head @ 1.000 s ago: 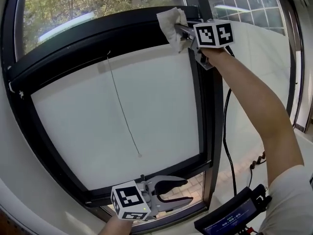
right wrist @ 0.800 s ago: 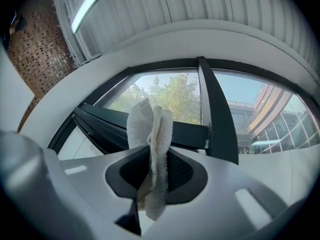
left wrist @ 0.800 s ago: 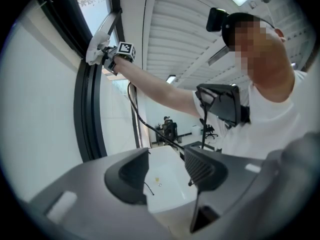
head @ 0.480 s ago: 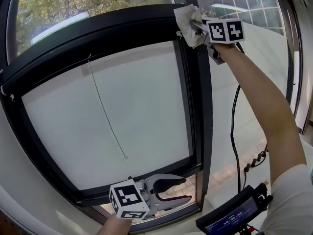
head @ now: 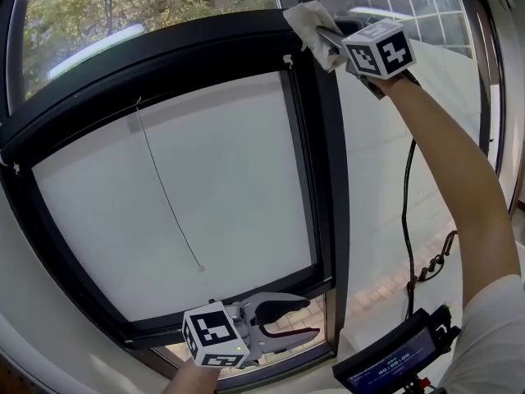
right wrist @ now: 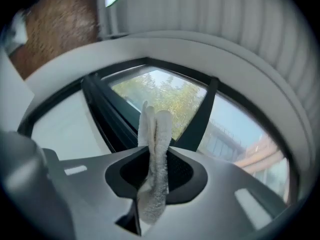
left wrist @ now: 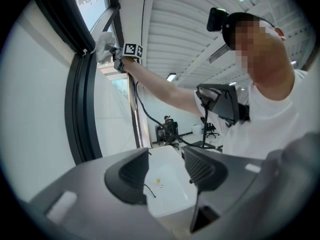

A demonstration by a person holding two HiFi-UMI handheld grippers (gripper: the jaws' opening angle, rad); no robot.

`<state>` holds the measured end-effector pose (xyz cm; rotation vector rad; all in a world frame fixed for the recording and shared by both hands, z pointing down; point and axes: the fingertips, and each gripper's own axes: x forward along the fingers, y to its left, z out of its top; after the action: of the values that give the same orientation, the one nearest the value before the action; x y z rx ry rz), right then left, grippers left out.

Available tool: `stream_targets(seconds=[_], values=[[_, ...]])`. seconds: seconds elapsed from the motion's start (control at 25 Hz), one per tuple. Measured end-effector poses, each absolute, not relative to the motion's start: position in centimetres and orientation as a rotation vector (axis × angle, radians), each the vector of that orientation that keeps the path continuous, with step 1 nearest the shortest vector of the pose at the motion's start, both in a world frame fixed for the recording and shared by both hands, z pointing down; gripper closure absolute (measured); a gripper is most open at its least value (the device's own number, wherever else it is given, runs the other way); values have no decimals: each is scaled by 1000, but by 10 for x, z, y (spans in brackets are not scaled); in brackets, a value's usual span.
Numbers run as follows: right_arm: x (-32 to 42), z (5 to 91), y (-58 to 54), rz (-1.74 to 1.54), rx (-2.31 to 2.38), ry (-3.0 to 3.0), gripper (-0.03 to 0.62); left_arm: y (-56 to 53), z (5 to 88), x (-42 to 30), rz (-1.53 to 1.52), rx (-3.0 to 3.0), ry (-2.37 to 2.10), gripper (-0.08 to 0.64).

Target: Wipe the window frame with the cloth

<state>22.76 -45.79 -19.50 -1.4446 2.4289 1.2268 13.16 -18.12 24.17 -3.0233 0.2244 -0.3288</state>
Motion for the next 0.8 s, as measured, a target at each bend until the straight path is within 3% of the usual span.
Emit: stream_targets(seconds=[0.16,0.24,0.8], values=[[207,-180,-434,2456,-1708,1907,518,-182,242,128,-324,-3025,232,318],[199,-166,-442,2771,-1717,1724,520,-182,240,127,-326,-3024,245,318],[189,-77,-489,2745,-1643,1904,520,-177,245,114,-346,-3037,346,318]])
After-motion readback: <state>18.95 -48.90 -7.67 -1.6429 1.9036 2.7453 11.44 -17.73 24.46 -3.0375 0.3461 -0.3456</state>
